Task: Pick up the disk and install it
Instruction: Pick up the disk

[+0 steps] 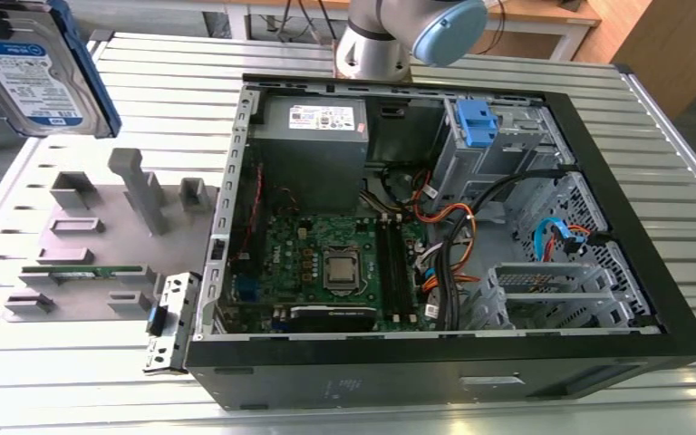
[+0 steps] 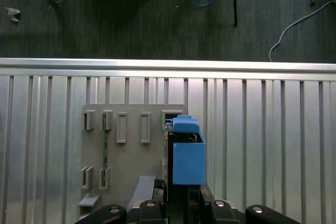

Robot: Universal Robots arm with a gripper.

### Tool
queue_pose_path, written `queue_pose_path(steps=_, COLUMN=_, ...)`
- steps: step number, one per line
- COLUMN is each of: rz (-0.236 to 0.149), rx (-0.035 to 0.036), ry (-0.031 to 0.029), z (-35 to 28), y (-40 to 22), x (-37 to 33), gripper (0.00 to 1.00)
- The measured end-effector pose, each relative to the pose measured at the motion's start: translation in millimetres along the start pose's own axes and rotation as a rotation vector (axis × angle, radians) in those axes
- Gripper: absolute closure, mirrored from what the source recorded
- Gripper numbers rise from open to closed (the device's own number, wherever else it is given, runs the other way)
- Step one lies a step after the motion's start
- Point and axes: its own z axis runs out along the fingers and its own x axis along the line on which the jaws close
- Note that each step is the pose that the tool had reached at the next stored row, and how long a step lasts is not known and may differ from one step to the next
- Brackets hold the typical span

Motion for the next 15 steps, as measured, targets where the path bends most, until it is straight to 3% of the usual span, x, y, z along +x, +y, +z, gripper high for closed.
queue_pose_path(steps=15, rz=0.000, rx=-0.0002, ry=0.0001, z=-18.5, y=0.7, x=-0.6, gripper=0.65)
